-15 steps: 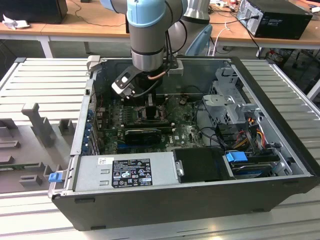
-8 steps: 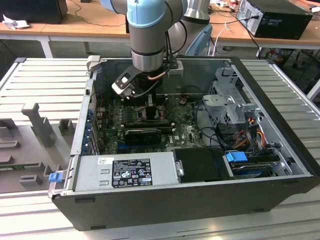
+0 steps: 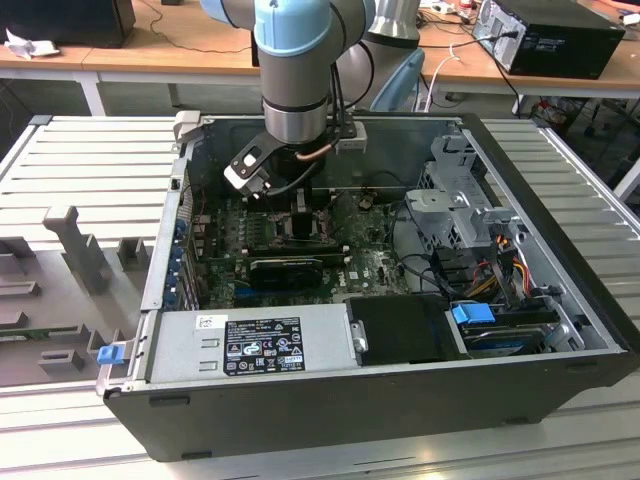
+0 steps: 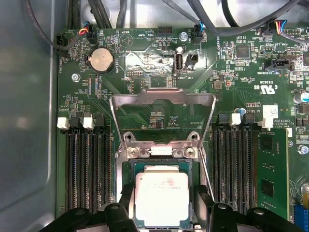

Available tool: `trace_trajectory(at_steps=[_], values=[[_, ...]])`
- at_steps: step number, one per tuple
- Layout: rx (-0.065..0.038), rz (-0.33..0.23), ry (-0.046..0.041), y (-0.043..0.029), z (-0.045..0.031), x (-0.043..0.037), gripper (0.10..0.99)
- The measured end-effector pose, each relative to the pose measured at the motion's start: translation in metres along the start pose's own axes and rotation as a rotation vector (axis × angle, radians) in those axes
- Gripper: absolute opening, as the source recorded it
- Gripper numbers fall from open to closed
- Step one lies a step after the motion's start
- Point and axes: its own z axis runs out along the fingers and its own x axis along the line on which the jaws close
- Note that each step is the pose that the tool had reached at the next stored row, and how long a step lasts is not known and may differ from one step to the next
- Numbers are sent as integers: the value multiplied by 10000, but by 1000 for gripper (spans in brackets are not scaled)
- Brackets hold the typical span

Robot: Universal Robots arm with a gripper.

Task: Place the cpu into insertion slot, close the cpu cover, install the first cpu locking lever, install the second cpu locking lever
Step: 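Place the cpu into insertion slot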

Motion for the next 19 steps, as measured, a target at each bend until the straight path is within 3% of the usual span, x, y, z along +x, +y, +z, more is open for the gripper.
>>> trace_trajectory(at_steps=[12, 13, 14, 16, 17, 18, 19], values=[[-1, 0, 2, 9, -128, 3, 588], [-1, 0, 1, 9, -135, 3, 522], [-1, 0, 2, 10, -139, 3, 522], [-2, 0, 3, 10, -146, 3, 396], [-1, 0, 2, 10, -148, 3, 396], [-1, -1, -3, 11, -151, 3, 341], [0, -1, -5, 11, -154, 3, 216]])
